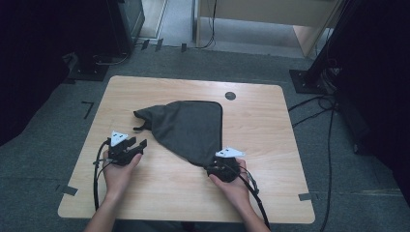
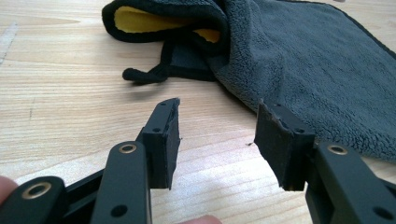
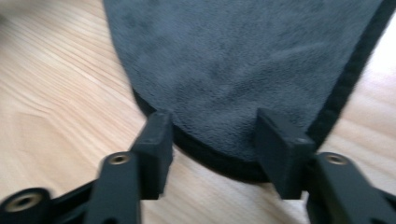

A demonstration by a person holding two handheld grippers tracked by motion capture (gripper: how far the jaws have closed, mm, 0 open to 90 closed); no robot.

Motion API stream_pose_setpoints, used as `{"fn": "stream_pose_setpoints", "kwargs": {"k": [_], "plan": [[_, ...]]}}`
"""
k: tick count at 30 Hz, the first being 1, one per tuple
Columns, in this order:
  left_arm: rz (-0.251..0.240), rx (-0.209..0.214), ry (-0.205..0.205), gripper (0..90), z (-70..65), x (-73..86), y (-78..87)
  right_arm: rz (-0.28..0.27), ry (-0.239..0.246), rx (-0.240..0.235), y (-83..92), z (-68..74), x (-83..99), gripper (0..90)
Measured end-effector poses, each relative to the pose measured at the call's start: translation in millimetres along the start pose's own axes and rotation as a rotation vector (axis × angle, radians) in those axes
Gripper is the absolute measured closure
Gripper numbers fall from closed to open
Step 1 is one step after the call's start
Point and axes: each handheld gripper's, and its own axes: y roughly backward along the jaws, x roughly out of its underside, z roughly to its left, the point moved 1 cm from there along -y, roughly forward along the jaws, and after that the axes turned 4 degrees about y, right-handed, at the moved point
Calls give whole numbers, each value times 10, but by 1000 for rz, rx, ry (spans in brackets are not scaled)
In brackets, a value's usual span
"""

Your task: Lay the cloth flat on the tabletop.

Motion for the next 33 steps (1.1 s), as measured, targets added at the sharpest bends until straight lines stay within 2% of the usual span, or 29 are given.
{"fn": "stream_pose_setpoints", "kwargs": {"k": [3,5,6,8,9,13,15,17,19,21,25,30,33], "plan": [[4,8,-5,496,-12,2,2,14,90,95,-13,72,1,657],[2,11,-6,497,-27,2,1,12,101,124,-15,62,0,765],[2,13,-8,498,-37,2,5,10,93,117,-12,37,-3,814],[-3,15,-9,498,-47,1,11,7,26,77,12,-84,-8,847],[-5,15,-11,498,-47,1,13,0,6,81,28,-150,-8,855],[-6,12,-10,498,-22,0,21,-37,-53,140,165,-407,-15,862],[-5,12,-7,499,-12,0,21,-66,-78,188,254,-528,-18,862],[-4,13,-4,499,-7,-1,20,-87,-95,219,326,-619,-13,855],[-7,14,-4,499,-11,-3,21,-106,-125,229,398,-699,6,801],[-9,17,-4,498,-19,-6,23,-114,-146,216,461,-746,30,745],[-6,28,-13,497,-38,-5,25,-127,-144,201,605,-767,78,666],[21,66,-34,476,-97,16,-19,-91,-179,132,607,-755,126,554],[45,69,-50,471,-137,31,-74,-58,-167,135,517,-726,133,502]]}}
